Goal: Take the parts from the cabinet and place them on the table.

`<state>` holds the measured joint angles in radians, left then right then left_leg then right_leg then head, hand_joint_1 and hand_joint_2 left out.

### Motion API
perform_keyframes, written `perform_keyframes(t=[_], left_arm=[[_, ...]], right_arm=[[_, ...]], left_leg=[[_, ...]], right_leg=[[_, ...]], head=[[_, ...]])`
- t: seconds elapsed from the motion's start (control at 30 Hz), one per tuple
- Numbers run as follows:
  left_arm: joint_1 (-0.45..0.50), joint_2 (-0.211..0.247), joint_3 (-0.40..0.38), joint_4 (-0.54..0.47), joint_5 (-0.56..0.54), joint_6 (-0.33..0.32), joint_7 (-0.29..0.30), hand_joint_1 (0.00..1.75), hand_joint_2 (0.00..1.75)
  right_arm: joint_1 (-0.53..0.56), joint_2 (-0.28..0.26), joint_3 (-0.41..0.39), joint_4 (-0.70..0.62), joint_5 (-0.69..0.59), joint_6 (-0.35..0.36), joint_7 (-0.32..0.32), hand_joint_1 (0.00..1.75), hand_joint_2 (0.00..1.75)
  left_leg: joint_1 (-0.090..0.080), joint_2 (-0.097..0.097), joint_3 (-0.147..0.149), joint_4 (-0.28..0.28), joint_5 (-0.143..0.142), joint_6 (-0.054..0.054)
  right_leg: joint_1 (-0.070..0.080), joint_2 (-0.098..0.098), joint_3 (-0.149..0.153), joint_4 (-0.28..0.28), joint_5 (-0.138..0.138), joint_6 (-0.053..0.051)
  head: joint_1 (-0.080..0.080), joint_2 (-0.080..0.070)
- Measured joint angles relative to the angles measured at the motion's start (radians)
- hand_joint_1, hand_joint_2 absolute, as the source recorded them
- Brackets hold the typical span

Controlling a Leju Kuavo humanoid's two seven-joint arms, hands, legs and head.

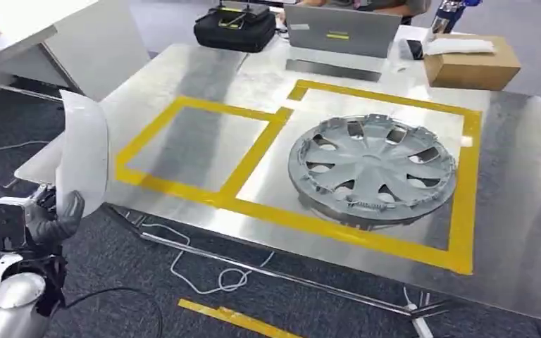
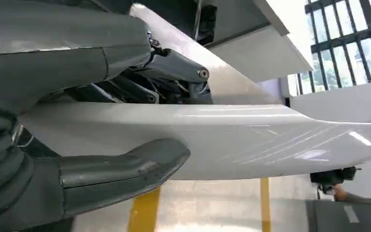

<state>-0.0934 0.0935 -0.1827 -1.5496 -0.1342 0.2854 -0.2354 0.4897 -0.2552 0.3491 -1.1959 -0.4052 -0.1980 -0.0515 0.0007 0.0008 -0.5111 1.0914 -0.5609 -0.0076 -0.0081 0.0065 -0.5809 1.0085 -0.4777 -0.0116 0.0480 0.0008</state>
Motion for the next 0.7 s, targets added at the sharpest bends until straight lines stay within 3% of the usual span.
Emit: perform_keyframes(t=[0.1, 0.13, 0.17, 0.23, 0.27, 0.3, 0.33, 0.37, 0.43, 0.47, 0.5, 0.53, 0.6, 0.63, 0.67, 0.7], left_arm=[[-0.005, 0.003, -0.004, 0.003, -0.012, -0.013, -0.001, 1.75, 1.75], [-0.005, 0.003, -0.007, 0.006, -0.016, -0.019, 0.001, 1.75, 1.75], [-0.006, 0.004, -0.011, 0.008, -0.022, -0.021, 0.005, 1.75, 1.75], [-0.013, 0.009, -0.019, 0.011, -0.035, -0.028, 0.011, 1.75, 1.75], [-0.019, 0.012, -0.022, 0.014, -0.044, -0.031, 0.014, 1.75, 1.75], [-0.025, 0.014, -0.024, 0.019, -0.050, -0.033, 0.015, 1.75, 1.75], [-0.033, 0.017, -0.028, 0.023, -0.055, -0.035, 0.019, 1.75, 1.75], [-0.037, 0.019, -0.031, 0.025, -0.057, -0.037, 0.022, 1.75, 1.75], [-0.054, 0.020, -0.036, 0.031, -0.066, -0.037, 0.030, 1.75, 1.75], [-0.063, 0.019, -0.043, 0.034, -0.076, -0.037, 0.033, 1.75, 1.75], [-0.072, 0.020, -0.048, 0.035, -0.087, -0.040, 0.038, 1.75, 1.75], [-0.081, 0.020, -0.051, 0.039, -0.097, -0.040, 0.044, 1.75, 1.75], [-0.099, 0.021, -0.062, 0.053, -0.126, -0.046, 0.062, 1.75, 1.75], [-0.112, 0.020, -0.069, 0.065, -0.139, -0.046, 0.070, 1.75, 1.75], [-0.123, 0.020, -0.074, 0.073, -0.148, -0.047, 0.075, 1.75, 1.75], [-0.131, 0.020, -0.082, 0.079, -0.157, -0.051, 0.080, 1.75, 1.75]], right_arm=[[-0.012, -0.011, 0.028, 0.005, -0.028, -0.016, -0.006, 0.00, 1.75], [-0.016, -0.016, 0.041, 0.007, -0.041, -0.023, -0.010, 0.00, 1.75], [-0.019, -0.020, 0.052, 0.010, -0.054, -0.031, -0.013, 0.00, 1.75], [-0.028, -0.031, 0.081, 0.012, -0.080, -0.045, -0.021, 0.00, 1.75], [-0.034, -0.037, 0.096, 0.014, -0.096, -0.054, -0.028, 0.00, 1.75], [-0.042, -0.041, 0.112, 0.017, -0.111, -0.063, -0.034, 0.00, 1.75], [-0.050, -0.047, 0.129, 0.018, -0.121, -0.068, -0.038, 0.00, 1.75], [-0.056, -0.053, 0.143, 0.020, -0.129, -0.072, -0.040, 0.00, 1.75], [-0.056, -0.062, 0.168, 0.023, -0.146, -0.080, -0.049, 0.00, 1.75], [-0.058, -0.070, 0.182, 0.026, -0.161, -0.084, -0.056, 0.00, 1.75], [-0.067, -0.076, 0.197, 0.027, -0.176, -0.089, -0.066, 0.00, 1.75], [-0.080, -0.083, 0.213, 0.031, -0.195, -0.095, -0.075, 0.00, 1.75], [-0.105, -0.095, 0.246, 0.044, -0.232, -0.101, -0.095, 0.00, 1.75], [-0.114, -0.100, 0.267, 0.053, -0.250, -0.102, -0.106, 0.00, 1.75], [-0.121, -0.104, 0.284, 0.060, -0.262, -0.103, -0.112, 0.00, 1.75], [-0.127, -0.108, 0.302, 0.067, -0.272, -0.103, -0.119, 0.00, 1.75]], left_leg=[[0.005, 0.000, -0.123, 0.182, -0.092, -0.013], [0.006, 0.000, -0.149, 0.201, -0.098, -0.014], [0.006, 0.000, -0.153, 0.180, -0.065, -0.014], [0.006, -0.007, -0.120, 0.048, 0.054, -0.006], [0.006, -0.032, -0.099, -0.036, 0.119, 0.000], [0.007, -0.062, -0.097, -0.044, 0.100, 0.007], [0.002, -0.061, -0.097, -0.071, 0.079, 0.016], [0.000, -0.060, -0.093, -0.073, 0.104, 0.019], [0.001, -0.045, -0.081, -0.085, 0.101, 0.028], [0.009, -0.031, -0.069, -0.102, 0.108, 0.031], [0.008, -0.024, -0.063, -0.109, 0.106, 0.035], [0.008, -0.012, -0.061, -0.109, 0.104, 0.040], [0.006, 0.013, -0.060, -0.108, 0.098, 0.044], [0.006, 0.023, -0.059, -0.108, 0.095, 0.044], [0.006, 0.031, -0.056, -0.107, 0.092, 0.043], [0.006, 0.040, -0.052, -0.107, 0.087, 0.041]], right_leg=[[0.000, 0.018, 0.010, -0.001, -0.013, -0.008], [0.000, 0.028, 0.016, 0.000, -0.018, -0.007], [0.000, 0.038, 0.023, 0.000, -0.023, -0.007], [0.000, 0.060, 0.040, 0.000, -0.033, -0.003], [0.000, 0.069, 0.045, -0.001, -0.036, -0.001], [-0.001, 0.079, 0.047, -0.002, -0.036, 0.002], [-0.005, 0.089, 0.038, -0.003, -0.037, 0.009], [-0.008, 0.098, 0.033, -0.001, -0.041, 0.018], [-0.008, 0.116, 0.031, -0.013, -0.043, 0.033], [-0.006, 0.091, 0.034, -0.006, -0.051, 0.036], [-0.001, 0.038, 0.020, 0.023, -0.068, 0.040], [-0.002, 0.015, -0.017, 0.086, -0.102, 0.043], [-0.005, 0.002, -0.106, 0.239, -0.161, 0.051], [-0.006, 0.001, -0.137, 0.284, -0.165, 0.054], [-0.006, 0.000, -0.140, 0.276, -0.141, 0.057], [-0.007, -0.004, -0.119, 0.224, -0.098, 0.058]], head=[[0.001, 0.000], [0.002, 0.000], [0.001, 0.000], [0.001, 0.000], [0.001, 0.000], [0.004, 0.000], [0.000, 0.000], [-0.004, 0.000], [-0.007, 0.000], [-0.005, 0.000], [-0.001, 0.000], [0.002, 0.000], [0.000, 0.000], [0.000, 0.000], [0.002, 0.000], [0.001, 0.000]])
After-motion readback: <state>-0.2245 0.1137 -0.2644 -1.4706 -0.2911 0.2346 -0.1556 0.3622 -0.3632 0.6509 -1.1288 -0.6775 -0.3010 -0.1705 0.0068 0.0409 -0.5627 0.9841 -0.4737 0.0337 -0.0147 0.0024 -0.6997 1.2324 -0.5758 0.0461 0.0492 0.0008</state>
